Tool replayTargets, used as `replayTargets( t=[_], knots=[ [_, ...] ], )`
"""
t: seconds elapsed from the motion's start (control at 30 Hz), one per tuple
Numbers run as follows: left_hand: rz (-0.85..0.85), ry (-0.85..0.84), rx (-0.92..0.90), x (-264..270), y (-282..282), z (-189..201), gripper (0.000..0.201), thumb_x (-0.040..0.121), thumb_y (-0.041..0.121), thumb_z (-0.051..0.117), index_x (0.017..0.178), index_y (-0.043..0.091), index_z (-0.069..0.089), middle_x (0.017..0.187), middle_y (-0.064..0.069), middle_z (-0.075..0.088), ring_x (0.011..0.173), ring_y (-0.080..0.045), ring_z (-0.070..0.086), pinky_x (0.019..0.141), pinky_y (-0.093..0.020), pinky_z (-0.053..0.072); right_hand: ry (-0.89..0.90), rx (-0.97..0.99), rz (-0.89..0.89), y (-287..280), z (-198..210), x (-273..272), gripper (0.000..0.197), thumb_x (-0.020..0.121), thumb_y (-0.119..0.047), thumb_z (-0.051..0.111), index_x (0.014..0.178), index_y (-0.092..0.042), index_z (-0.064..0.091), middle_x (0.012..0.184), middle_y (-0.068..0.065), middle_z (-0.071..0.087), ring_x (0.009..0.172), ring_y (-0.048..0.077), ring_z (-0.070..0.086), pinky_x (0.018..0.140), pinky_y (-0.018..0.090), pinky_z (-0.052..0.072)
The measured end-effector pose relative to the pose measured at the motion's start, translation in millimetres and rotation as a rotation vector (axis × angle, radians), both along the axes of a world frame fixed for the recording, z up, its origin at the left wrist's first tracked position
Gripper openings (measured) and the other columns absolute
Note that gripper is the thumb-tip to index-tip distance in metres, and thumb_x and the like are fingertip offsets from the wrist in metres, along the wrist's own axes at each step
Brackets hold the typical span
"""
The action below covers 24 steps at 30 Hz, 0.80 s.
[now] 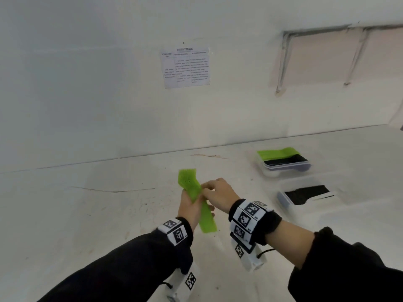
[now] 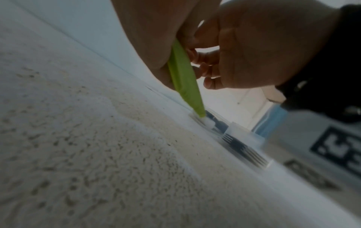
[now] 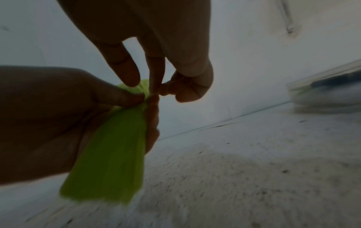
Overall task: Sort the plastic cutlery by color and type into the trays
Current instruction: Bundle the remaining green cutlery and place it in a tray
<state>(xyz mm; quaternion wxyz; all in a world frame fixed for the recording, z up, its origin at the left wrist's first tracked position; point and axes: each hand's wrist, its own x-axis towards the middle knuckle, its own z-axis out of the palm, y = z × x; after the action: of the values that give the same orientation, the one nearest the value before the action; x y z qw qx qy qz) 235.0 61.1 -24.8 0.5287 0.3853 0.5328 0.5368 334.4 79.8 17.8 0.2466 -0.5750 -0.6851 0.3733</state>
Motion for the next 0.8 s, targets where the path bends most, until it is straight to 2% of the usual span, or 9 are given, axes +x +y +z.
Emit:
replayTargets(
  t=[0.1,0.17,0.23,0.33,0.47,0.5,0.57,0.67,0.8],
  knots=[
    [-0.090,0.036,0.016,17,-3,8,0.026,0.096,0.009,0.048,0.120,0.015,0.040,0.089,-0.011,0.060,0.056,-0.022,0.058,0.056,-0.036,0.054,0.062,0.020,0.028,2,16,17,0.049,0.091,-0.032,0.054,0.135,-0.011,0.047,0.118,0.005,0.054,0.100,0.021,0.056,0.092,0.031,0.047],
    [-0.117,0.076,0.043,31,-1,11,0.029,0.097,0.008,0.046,0.123,0.019,0.039,0.095,-0.012,0.061,0.055,-0.019,0.058,0.057,-0.035,0.053,0.038,0.061,0.030,2,22,27,0.055,0.088,-0.039,0.058,0.134,-0.011,0.047,0.107,0.001,0.052,0.094,0.015,0.053,0.074,0.021,0.046],
    [-0.143,0.107,0.062,45,3,12,0.029,0.098,0.007,0.044,0.123,0.020,0.039,0.101,-0.014,0.061,0.055,-0.018,0.056,0.057,-0.034,0.052,-0.004,0.083,0.000,3,25,38,0.060,0.085,-0.045,0.062,0.133,-0.012,0.047,0.109,0.002,0.053,0.093,0.013,0.049,0.064,0.014,0.038],
    [-0.158,0.166,0.102,67,8,16,0.025,0.098,0.005,0.039,0.122,0.013,0.036,0.091,-0.015,0.058,0.053,-0.017,0.052,0.053,-0.031,0.049,-0.091,0.141,-0.026,7,27,56,0.064,0.081,-0.047,0.065,0.130,-0.009,0.047,0.118,0.008,0.052,0.095,0.015,0.047,0.077,0.022,0.041],
    [-0.198,0.448,0.221,90,16,22,0.034,0.099,0.008,0.035,0.125,0.028,0.028,0.087,0.001,0.057,0.062,-0.015,0.053,0.063,-0.028,0.047,0.134,0.116,-0.109,13,50,92,0.080,0.077,-0.044,0.071,0.140,-0.016,0.031,0.117,0.003,0.050,0.096,0.019,0.053,0.077,0.023,0.046],
    [-0.217,0.547,0.255,95,19,24,0.033,0.098,0.008,0.035,0.126,0.026,0.028,0.089,0.002,0.056,0.065,-0.016,0.052,0.066,-0.028,0.046,0.104,0.122,-0.109,17,58,104,0.079,0.077,-0.045,0.071,0.140,-0.018,0.033,0.114,0.001,0.049,0.097,0.016,0.051,0.078,0.022,0.043],
    [-0.246,0.717,0.311,107,25,28,0.030,0.098,0.009,0.034,0.127,0.014,0.032,0.094,0.001,0.056,0.073,-0.019,0.051,0.069,-0.029,0.043,-0.077,0.111,-0.048,29,72,130,0.060,0.076,-0.044,0.071,0.126,-0.017,0.051,0.102,-0.002,0.052,0.092,0.014,0.050,0.078,0.024,0.040],
    [-0.291,0.865,0.375,126,30,33,0.027,0.098,0.014,0.037,0.125,0.011,0.039,0.095,0.001,0.054,0.083,-0.024,0.054,0.072,-0.027,0.039,-0.196,-0.013,0.059,45,85,169,0.040,0.073,-0.041,0.074,0.098,-0.010,0.066,0.080,0.001,0.058,0.075,0.016,0.054,0.073,0.032,0.048],
    [-0.266,0.964,0.409,154,36,35,0.027,0.097,0.022,0.046,0.122,0.015,0.052,0.103,-0.003,0.061,0.094,-0.021,0.056,0.075,-0.024,0.038,-0.210,-0.028,0.143,52,87,217,0.024,0.075,-0.030,0.075,0.091,-0.012,0.071,0.070,-0.001,0.060,0.063,0.010,0.054,0.064,0.018,0.044]
  ],
)
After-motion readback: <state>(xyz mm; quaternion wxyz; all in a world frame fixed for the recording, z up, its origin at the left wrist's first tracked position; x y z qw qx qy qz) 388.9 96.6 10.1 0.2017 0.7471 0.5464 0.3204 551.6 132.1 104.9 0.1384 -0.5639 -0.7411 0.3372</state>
